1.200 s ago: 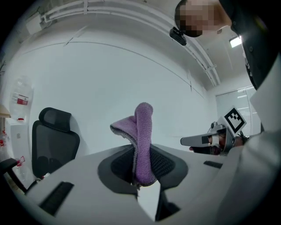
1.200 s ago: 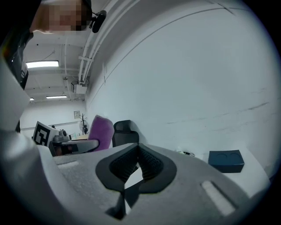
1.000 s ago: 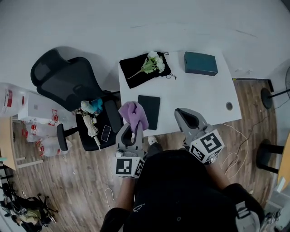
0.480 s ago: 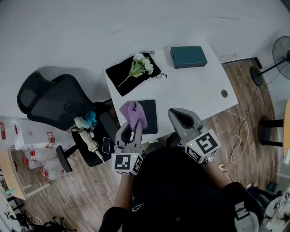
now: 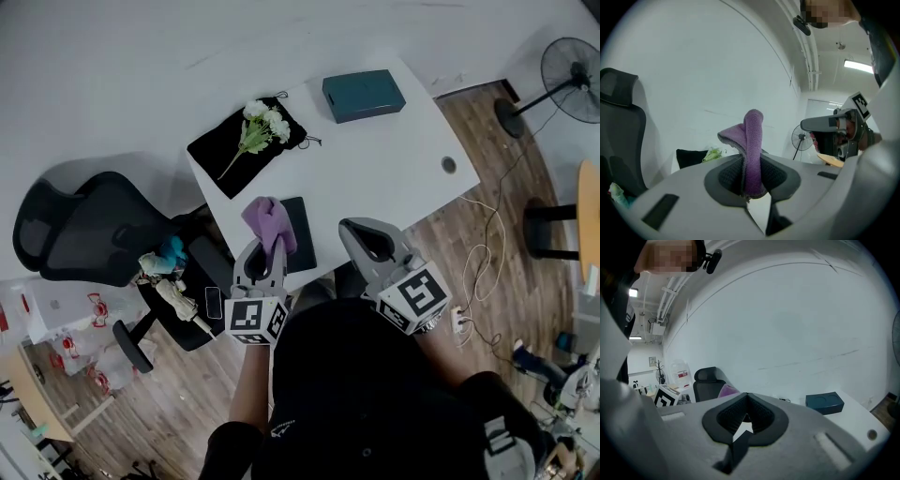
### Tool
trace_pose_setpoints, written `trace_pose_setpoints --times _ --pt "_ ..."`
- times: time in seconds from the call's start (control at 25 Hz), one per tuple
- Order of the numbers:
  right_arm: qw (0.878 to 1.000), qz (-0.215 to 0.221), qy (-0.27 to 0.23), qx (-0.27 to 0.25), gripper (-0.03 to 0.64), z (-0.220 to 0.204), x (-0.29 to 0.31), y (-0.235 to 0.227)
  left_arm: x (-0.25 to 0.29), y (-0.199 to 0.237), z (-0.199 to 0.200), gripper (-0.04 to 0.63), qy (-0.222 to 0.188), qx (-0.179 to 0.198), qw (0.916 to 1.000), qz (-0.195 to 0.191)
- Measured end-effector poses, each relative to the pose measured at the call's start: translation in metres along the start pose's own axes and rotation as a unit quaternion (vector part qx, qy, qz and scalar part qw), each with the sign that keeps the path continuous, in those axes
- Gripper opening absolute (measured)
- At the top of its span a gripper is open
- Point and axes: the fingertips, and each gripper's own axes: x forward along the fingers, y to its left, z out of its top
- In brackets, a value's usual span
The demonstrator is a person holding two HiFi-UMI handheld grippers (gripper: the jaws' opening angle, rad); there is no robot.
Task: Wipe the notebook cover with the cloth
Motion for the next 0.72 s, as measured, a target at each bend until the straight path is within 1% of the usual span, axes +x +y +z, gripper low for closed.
trace_pose_setpoints --times 0.12,0.32,0.72 --pt "1.000 -0.003 0.006 0.004 0.002 -0.005 0.002 -0.001 0.012 0.006 -0.013 0.075 0.019 0.001 0.9998 -0.005" --pt "1.000 -0.004 0.012 0.015 0.002 -0.013 0.004 -0.007 0.035 0.016 -0.044 0.075 0.060 0.009 0.9982 -0.003" --pt "0.999 -0.022 0.029 0.027 0.002 -0.025 0.001 -0.022 0.075 0.038 -0.105 0.075 0.141 0.012 0.9899 0.004"
